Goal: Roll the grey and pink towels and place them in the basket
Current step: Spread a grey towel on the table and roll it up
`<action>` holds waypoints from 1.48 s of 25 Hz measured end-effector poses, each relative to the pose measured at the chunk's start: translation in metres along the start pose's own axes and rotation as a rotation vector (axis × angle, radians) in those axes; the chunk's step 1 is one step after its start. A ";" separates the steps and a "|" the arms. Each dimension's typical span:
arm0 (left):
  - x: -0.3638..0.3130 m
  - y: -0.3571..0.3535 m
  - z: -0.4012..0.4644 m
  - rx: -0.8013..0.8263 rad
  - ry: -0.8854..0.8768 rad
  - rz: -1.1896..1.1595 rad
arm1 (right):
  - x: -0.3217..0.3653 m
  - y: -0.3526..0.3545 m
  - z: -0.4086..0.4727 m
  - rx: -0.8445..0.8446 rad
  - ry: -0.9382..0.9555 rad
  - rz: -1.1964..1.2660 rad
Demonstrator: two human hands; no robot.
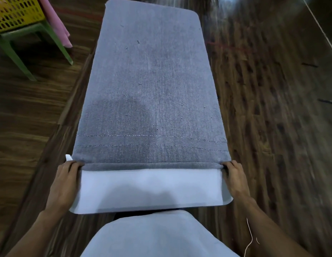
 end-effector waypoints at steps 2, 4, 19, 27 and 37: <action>0.000 0.002 0.000 0.004 0.006 -0.026 | 0.003 0.004 -0.005 -0.006 0.015 -0.007; 0.010 0.002 -0.002 0.061 0.040 -0.030 | -0.002 0.008 -0.007 0.016 0.068 -0.058; -0.026 0.018 0.004 0.035 -0.040 0.149 | 0.004 0.009 0.010 -0.034 0.071 -0.180; -0.033 0.011 0.007 -0.032 0.065 0.066 | 0.007 0.002 0.008 -0.028 0.007 -0.141; -0.007 0.031 0.028 0.230 -0.215 0.023 | -0.013 0.008 0.030 0.263 0.117 -0.222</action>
Point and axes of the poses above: each hand's wrist, its own z-axis towards the middle knuckle, its own y-axis out of the back of the hand, x = y × z, the point moved 6 cm from there along z, towards the middle knuckle, and after that the axes turned 6 degrees about -x, right-handed, at the moved point
